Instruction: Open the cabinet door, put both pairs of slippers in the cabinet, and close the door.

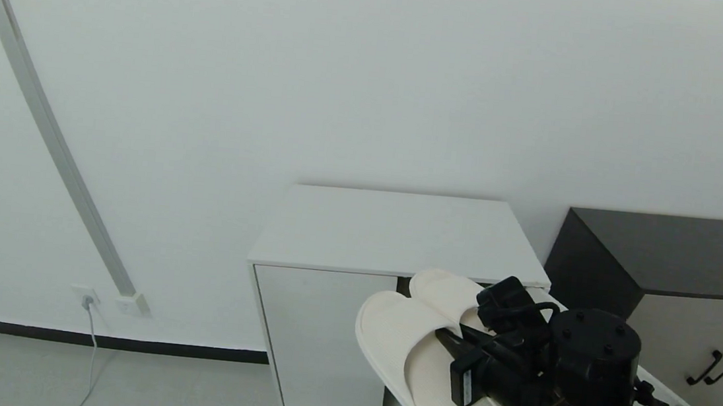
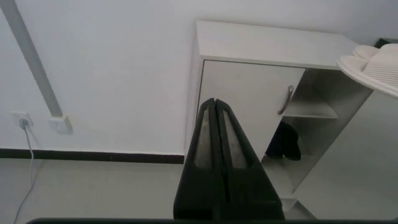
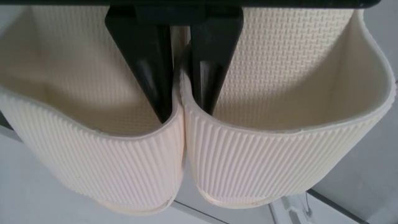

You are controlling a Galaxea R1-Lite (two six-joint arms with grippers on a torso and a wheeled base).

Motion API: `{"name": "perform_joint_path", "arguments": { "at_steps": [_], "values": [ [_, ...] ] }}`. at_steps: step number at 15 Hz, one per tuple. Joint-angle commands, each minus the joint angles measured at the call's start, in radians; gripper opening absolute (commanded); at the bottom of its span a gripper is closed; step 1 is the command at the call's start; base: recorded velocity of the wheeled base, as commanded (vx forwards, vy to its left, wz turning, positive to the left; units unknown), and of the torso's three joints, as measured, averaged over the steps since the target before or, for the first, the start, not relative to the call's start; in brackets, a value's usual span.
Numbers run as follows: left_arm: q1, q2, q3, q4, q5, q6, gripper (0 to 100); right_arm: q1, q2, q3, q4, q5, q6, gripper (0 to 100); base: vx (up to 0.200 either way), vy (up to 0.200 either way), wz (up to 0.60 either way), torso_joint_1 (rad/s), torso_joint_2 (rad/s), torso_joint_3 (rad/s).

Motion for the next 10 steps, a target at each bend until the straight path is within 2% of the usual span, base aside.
{"name": "perform_joint_path", "arguments": {
  "at_steps": [1, 5, 10],
  "values": [
    [0.000, 0.000, 0.000, 0.000, 0.001, 0.000, 0, 0.003, 0.001, 0.001, -0.001, 0.000, 0.001, 0, 0.000, -0.200, 0.00, 0.002, -0.01, 0.002],
    [0.000, 0.000, 0.000, 0.000, 0.001, 0.000, 0, 0.003, 0.001, 0.007, -0.004, -0.001, 0.001, 0, 0.000, -0.200, 0.00, 0.001, 0.00, 0.002],
    [0.000, 0.000, 0.000, 0.000, 0.001, -0.002, 0, 0.003, 0.007, 0.015, -0.035, -0.009, 0.001, 0, 0.000, 0.000, 0.00, 0.000, 0.00, 0.000]
  ]
}}
